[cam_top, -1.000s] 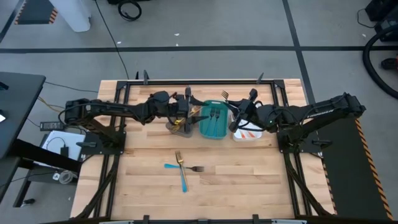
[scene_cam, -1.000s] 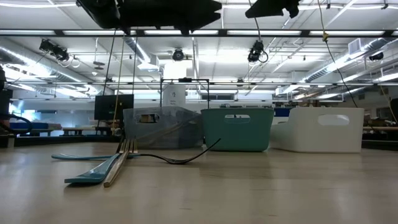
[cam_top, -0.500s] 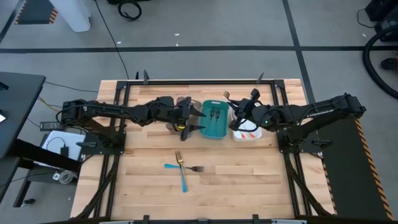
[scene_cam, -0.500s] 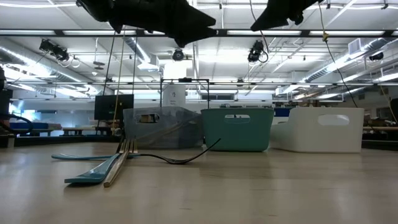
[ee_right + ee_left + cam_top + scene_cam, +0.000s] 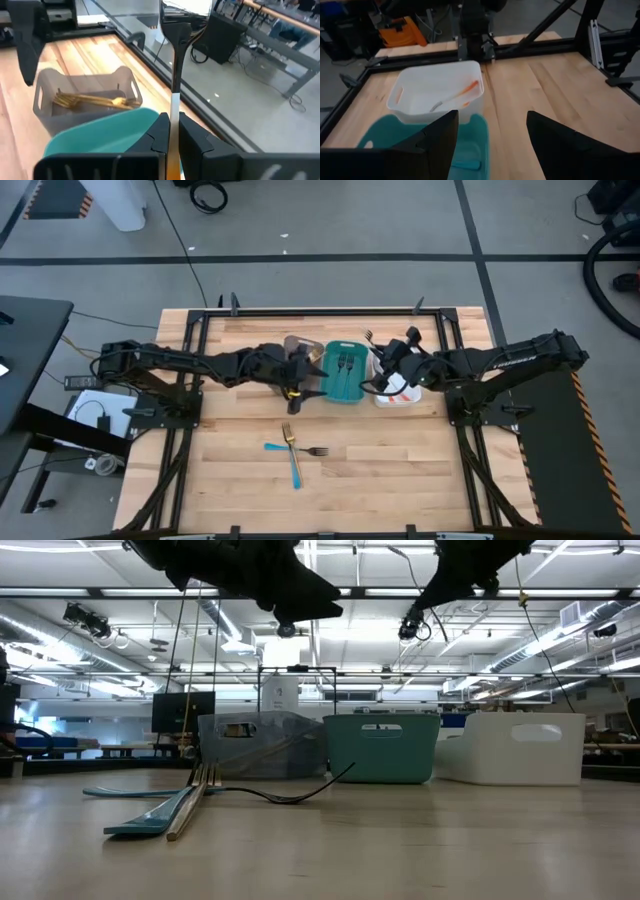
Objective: Sort silverware by color (type)
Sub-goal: Put the orange fork into the white bin
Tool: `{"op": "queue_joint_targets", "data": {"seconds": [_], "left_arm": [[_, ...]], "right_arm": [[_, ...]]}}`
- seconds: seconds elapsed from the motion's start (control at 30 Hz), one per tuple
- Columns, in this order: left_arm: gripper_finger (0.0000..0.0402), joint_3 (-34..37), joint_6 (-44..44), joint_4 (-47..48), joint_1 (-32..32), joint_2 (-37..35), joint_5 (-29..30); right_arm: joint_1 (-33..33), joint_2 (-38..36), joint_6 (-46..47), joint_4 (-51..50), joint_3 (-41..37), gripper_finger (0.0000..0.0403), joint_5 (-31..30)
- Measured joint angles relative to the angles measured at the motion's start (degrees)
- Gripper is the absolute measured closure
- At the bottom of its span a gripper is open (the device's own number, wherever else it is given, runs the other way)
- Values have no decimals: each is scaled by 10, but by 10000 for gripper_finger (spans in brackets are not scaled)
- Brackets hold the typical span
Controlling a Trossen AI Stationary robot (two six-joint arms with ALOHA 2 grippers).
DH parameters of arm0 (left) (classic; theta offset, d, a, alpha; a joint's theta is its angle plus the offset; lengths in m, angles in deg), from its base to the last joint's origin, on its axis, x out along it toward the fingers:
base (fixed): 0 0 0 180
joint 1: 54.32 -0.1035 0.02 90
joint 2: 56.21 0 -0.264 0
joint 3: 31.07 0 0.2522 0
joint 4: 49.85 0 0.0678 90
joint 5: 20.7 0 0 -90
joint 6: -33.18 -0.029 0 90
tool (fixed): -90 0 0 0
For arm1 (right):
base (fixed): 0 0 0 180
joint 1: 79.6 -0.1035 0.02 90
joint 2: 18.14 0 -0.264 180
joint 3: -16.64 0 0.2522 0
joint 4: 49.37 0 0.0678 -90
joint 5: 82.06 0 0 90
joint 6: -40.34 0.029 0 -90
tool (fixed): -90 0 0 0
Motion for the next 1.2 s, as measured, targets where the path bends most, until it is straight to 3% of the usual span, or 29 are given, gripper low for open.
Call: {"op": "queue_joint_targets", "data": {"seconds": [0.43,0.63,1.2], "left_arm": [[157,0,-4,89,27,-51,73],[157,0,-17,135,50,-85,137],[157,0,-8,272,86,-135,211]], "right_arm": [[0,0,78,-58,-3,371,-3],[0,0,120,-54,-45,371,-5],[-1,0,241,-53,-129,371,21]]}}
